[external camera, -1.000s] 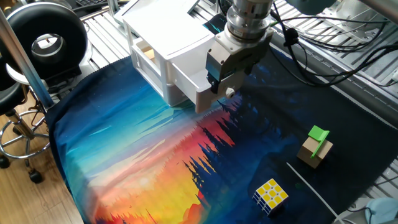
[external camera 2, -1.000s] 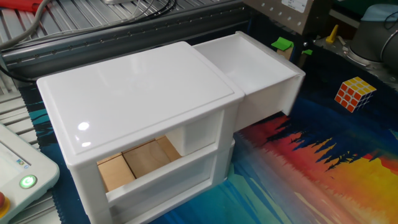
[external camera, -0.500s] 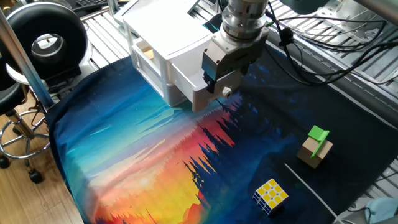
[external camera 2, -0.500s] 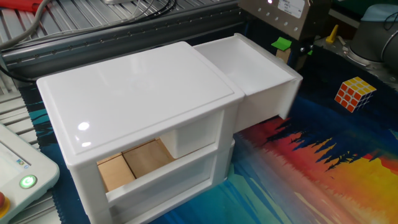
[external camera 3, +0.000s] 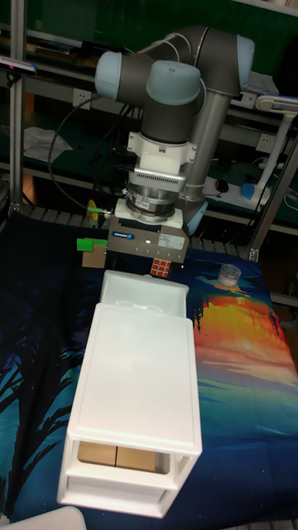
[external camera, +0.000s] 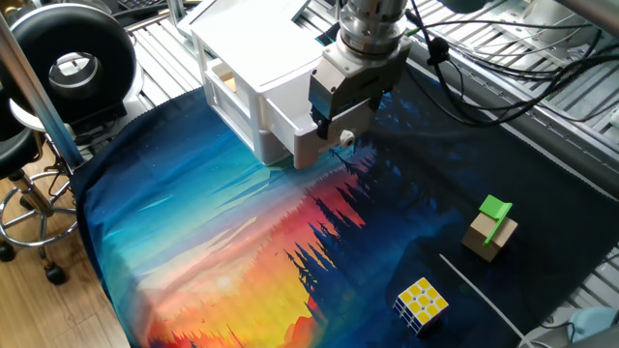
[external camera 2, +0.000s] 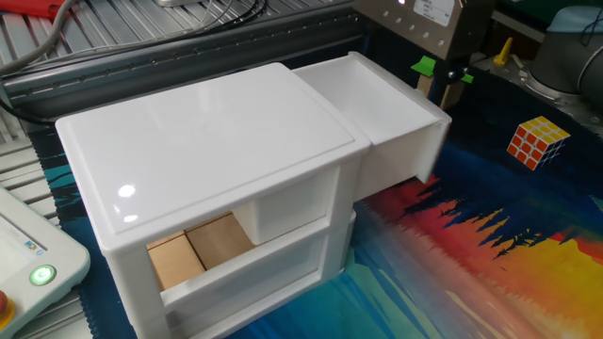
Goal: Use the gripper to push and close the drawer
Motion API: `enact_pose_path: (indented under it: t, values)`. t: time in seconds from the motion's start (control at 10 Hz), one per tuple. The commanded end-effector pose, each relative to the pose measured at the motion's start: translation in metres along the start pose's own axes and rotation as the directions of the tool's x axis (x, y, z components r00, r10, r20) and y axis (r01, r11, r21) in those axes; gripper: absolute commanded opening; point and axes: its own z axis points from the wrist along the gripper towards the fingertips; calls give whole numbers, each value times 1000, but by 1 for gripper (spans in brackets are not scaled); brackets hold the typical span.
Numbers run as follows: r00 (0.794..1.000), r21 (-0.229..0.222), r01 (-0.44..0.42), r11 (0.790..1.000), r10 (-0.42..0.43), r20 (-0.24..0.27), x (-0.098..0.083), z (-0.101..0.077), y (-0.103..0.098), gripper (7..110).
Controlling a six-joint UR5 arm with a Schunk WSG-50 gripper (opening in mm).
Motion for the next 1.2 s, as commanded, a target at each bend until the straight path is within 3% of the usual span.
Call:
enact_pose_path:
  t: [0.0,1.1]
  values:
    - [1000,-13,0,1000,0,3,-9,1,1,109]
    - [1000,-15,7,1000,-8,-27,-38,-6,2,109]
